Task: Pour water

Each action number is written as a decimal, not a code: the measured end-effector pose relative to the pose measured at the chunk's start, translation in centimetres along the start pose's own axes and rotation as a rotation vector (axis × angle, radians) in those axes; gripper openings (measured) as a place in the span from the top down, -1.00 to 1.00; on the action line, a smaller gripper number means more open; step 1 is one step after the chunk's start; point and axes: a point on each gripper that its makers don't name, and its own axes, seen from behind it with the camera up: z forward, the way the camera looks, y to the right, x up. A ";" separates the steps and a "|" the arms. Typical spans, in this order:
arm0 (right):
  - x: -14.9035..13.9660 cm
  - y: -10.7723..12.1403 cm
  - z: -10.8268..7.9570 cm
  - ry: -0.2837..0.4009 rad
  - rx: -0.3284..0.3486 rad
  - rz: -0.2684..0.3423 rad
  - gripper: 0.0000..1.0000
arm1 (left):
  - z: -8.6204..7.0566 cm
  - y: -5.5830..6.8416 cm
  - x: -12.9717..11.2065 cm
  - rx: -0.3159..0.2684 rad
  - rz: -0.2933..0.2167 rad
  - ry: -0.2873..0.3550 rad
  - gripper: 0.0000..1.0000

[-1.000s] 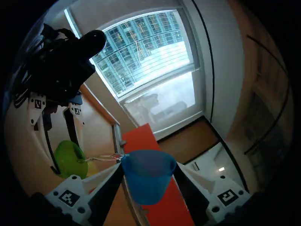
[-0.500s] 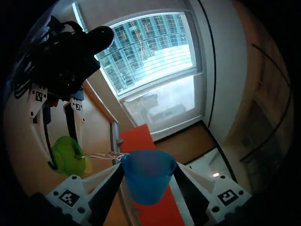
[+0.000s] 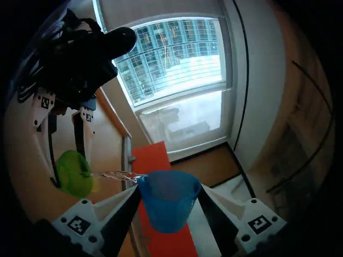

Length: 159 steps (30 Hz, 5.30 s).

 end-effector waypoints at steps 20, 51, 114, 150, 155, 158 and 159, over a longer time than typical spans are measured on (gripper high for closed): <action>0.4 0.9 0.1 0.002 -0.021 -0.098 -0.83 | -0.1 0.1 0.1 -0.004 0.002 0.002 -0.74; 1.4 2.5 -0.2 0.001 -0.051 -0.275 -0.83 | 0.0 0.4 0.4 -0.006 0.000 0.008 -0.74; 1.0 1.4 -1.5 0.005 -0.060 0.182 -0.82 | 0.3 0.6 1.6 -0.009 0.021 0.023 -0.75; -0.5 -1.6 -3.0 -0.012 0.064 1.074 -0.82 | -0.4 0.2 2.5 0.008 0.049 0.024 -0.75; -0.7 -1.9 -3.0 -0.018 0.078 1.108 -0.82 | -0.5 0.1 2.5 0.011 0.054 0.023 -0.74; -0.8 -1.9 -3.0 -0.018 0.079 1.118 -0.82 | -0.5 -0.1 2.6 0.013 0.055 0.024 -0.74; -0.8 -2.0 -3.0 -0.017 0.080 1.120 -0.82 | -0.5 -0.1 2.6 0.013 0.055 0.025 -0.75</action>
